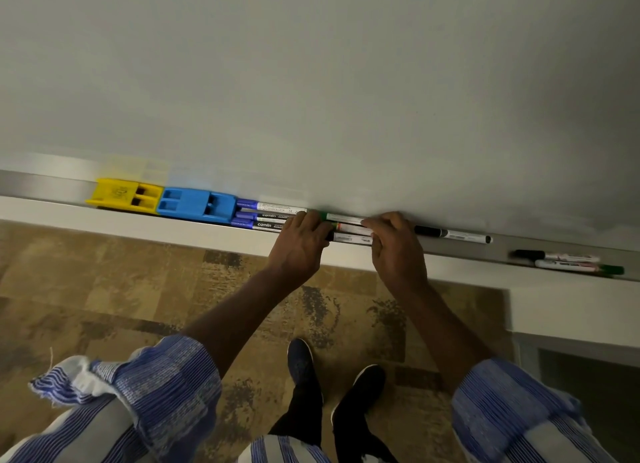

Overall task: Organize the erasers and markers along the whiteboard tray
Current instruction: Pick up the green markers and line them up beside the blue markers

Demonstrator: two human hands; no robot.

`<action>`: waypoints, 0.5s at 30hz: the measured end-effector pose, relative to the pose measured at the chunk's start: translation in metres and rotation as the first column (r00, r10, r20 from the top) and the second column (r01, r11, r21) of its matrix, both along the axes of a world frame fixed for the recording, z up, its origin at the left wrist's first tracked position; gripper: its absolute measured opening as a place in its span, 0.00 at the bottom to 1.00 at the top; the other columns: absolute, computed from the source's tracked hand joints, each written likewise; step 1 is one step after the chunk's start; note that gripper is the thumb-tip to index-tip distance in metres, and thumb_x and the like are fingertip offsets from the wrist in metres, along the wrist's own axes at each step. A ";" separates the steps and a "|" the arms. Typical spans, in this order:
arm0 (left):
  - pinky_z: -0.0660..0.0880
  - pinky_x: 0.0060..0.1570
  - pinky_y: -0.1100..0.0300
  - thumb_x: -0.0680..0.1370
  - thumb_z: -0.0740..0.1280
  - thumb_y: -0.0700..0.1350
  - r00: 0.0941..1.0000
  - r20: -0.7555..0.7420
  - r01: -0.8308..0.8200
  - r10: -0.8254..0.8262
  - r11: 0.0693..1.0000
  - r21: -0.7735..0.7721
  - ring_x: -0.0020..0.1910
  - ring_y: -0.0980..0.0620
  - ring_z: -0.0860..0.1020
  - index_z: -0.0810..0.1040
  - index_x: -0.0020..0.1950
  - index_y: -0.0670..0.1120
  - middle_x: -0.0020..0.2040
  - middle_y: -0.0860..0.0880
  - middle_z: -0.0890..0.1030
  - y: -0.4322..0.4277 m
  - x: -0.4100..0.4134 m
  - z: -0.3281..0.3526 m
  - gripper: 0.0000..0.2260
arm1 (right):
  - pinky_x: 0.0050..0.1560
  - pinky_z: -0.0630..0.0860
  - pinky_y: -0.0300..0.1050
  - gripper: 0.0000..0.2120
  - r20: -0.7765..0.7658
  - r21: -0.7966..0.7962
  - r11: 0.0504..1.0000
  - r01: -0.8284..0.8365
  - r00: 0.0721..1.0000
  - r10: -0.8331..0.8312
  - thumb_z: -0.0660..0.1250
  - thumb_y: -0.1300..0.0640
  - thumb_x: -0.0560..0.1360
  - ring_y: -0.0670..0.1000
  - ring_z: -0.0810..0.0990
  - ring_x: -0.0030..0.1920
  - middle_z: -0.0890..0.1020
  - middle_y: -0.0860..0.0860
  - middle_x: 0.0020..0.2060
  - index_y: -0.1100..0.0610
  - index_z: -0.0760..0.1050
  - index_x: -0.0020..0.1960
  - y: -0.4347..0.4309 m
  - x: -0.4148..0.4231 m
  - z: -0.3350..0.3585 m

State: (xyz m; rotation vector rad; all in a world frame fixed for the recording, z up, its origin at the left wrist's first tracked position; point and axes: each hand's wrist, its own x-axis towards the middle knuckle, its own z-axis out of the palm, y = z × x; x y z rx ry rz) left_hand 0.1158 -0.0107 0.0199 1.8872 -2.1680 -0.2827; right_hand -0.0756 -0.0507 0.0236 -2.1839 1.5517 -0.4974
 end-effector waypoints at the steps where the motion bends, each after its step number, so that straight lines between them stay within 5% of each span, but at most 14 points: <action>1: 0.75 0.47 0.48 0.74 0.72 0.37 1.000 0.006 0.009 -0.008 1.000 -0.016 0.47 0.41 0.76 0.81 0.56 0.41 0.51 0.40 0.79 0.001 0.000 0.000 0.11 | 0.56 0.78 0.49 0.15 0.036 0.003 1.000 -0.011 0.999 0.011 0.64 0.67 0.78 0.57 0.77 0.57 0.78 0.57 0.56 0.59 0.79 0.62 0.000 0.000 -0.001; 4: 0.76 0.44 0.48 0.74 0.72 0.36 1.000 -0.003 0.015 -0.015 0.998 -0.054 0.45 0.41 0.76 0.81 0.54 0.41 0.49 0.40 0.79 0.004 0.003 0.000 0.09 | 0.58 0.75 0.39 0.15 0.155 0.024 0.999 -0.028 0.988 0.024 0.62 0.67 0.79 0.54 0.78 0.57 0.78 0.56 0.58 0.60 0.78 0.64 0.001 -0.001 0.000; 7: 0.76 0.45 0.48 0.75 0.71 0.37 1.000 -0.025 0.011 -0.013 0.997 -0.073 0.45 0.42 0.76 0.81 0.54 0.41 0.49 0.41 0.78 0.006 0.004 -0.001 0.08 | 0.58 0.78 0.44 0.16 0.189 0.017 0.998 -0.054 0.981 0.050 0.62 0.66 0.78 0.53 0.77 0.57 0.78 0.56 0.58 0.60 0.77 0.64 0.004 -0.004 0.001; 15: 0.73 0.43 0.49 0.80 0.66 0.42 0.993 -0.049 0.098 -0.106 0.985 -0.142 0.45 0.44 0.74 0.80 0.56 0.41 0.50 0.41 0.77 -0.011 -0.029 0.000 0.08 | 0.54 0.75 0.51 0.12 -0.029 -0.162 0.982 -0.098 0.995 0.095 0.66 0.59 0.78 0.57 0.79 0.55 0.82 0.56 0.53 0.59 0.80 0.61 0.007 -0.037 0.001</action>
